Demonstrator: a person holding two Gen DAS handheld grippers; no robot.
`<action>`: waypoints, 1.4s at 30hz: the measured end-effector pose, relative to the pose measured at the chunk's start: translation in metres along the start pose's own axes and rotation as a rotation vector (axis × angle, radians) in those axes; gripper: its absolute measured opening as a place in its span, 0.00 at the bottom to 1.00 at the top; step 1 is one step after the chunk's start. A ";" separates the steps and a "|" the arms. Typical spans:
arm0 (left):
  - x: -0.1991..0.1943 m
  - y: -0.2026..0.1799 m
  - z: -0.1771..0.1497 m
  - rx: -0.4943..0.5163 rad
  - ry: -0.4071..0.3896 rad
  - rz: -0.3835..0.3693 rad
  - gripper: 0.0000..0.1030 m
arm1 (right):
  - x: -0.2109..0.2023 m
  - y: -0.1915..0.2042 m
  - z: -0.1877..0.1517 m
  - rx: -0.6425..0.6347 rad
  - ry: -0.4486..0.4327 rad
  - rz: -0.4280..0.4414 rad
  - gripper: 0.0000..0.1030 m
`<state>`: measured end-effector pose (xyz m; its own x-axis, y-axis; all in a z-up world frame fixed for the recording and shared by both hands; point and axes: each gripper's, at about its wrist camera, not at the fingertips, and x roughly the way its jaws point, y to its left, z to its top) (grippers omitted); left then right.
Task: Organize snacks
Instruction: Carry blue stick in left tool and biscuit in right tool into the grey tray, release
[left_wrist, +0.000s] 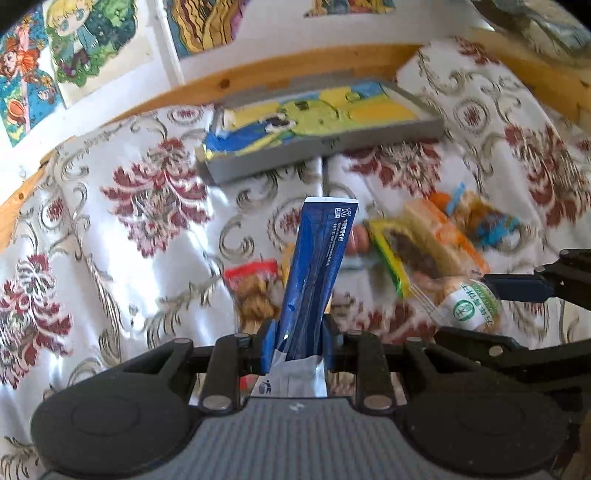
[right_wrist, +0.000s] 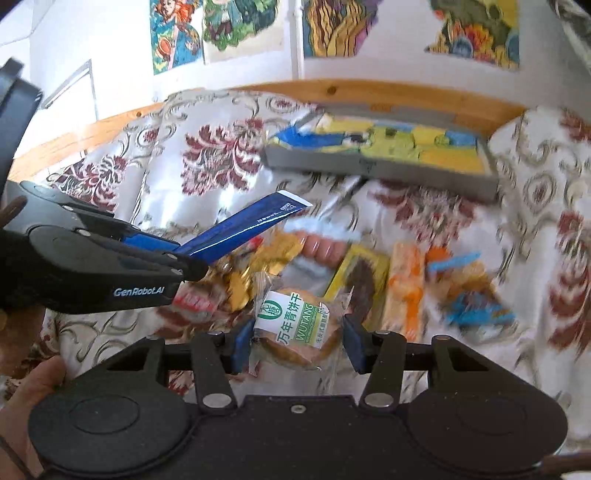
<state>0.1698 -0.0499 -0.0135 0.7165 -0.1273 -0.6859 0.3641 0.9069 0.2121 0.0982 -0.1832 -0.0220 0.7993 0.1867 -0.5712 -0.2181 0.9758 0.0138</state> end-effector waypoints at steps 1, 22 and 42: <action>0.001 -0.002 0.006 -0.001 -0.012 0.009 0.26 | -0.001 -0.003 0.005 -0.013 -0.017 -0.009 0.51; 0.098 -0.042 0.179 -0.130 -0.170 0.164 0.26 | 0.093 -0.151 0.119 0.011 -0.378 -0.322 0.51; 0.197 -0.051 0.212 -0.226 -0.081 0.138 0.27 | 0.166 -0.181 0.119 0.046 -0.303 -0.331 0.52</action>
<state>0.4180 -0.2064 -0.0118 0.7986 -0.0202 -0.6015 0.1244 0.9834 0.1321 0.3372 -0.3152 -0.0217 0.9512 -0.1187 -0.2847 0.0971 0.9913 -0.0887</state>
